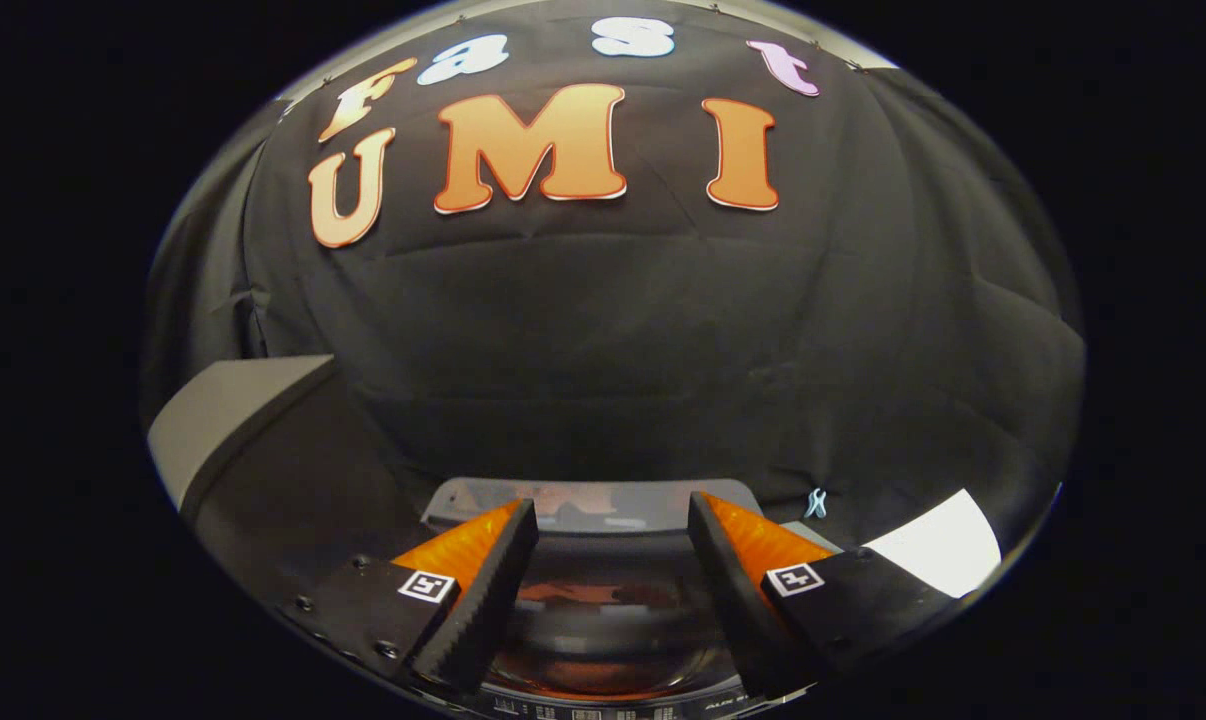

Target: Put the clothes into the washing machine and then close the washing machine lid.

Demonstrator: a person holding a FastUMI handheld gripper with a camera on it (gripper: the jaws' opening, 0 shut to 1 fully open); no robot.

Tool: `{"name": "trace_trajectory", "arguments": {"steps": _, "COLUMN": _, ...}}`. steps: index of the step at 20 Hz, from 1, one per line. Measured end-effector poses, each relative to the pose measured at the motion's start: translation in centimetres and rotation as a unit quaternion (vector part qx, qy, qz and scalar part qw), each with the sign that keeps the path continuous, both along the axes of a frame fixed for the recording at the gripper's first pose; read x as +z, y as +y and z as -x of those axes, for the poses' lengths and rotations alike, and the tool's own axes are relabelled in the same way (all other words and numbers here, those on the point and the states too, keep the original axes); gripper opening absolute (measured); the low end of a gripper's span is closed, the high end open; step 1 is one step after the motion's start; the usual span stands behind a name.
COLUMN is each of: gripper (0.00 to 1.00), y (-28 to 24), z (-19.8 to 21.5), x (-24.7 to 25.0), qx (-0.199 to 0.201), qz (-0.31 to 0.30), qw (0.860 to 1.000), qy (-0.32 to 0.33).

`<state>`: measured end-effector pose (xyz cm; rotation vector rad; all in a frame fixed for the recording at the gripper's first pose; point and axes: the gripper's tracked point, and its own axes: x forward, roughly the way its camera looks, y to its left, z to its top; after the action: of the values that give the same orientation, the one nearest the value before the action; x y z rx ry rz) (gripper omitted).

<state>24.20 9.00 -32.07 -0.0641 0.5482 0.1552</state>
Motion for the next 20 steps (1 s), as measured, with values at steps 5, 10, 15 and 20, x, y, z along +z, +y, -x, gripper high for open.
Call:
{"name": "trace_trajectory", "arguments": {"steps": 5, "gripper": 0.97, "y": 0.7, "z": 2.0, "x": 0.0, "qx": 0.016, "qz": 0.004, "qw": 1.000, "qy": -0.015}}
{"name": "trace_trajectory", "arguments": {"steps": 10, "gripper": 0.97, "y": 0.7, "z": 2.5, "x": 2.2, "qx": 0.009, "qz": -0.021, "qw": 0.999, "qy": -0.031}}
{"name": "trace_trajectory", "arguments": {"steps": 15, "gripper": 0.97, "y": 0.4, "z": 4.0, "x": 8.0, "qx": 0.013, "qz": -0.040, "qw": 0.997, "qy": -0.066}}
{"name": "trace_trajectory", "arguments": {"steps": 20, "gripper": 0.97, "y": -0.4, "z": 6.1, "x": 15.8, "qx": 0.015, "qz": -0.057, "qw": 0.991, "qy": -0.120}}
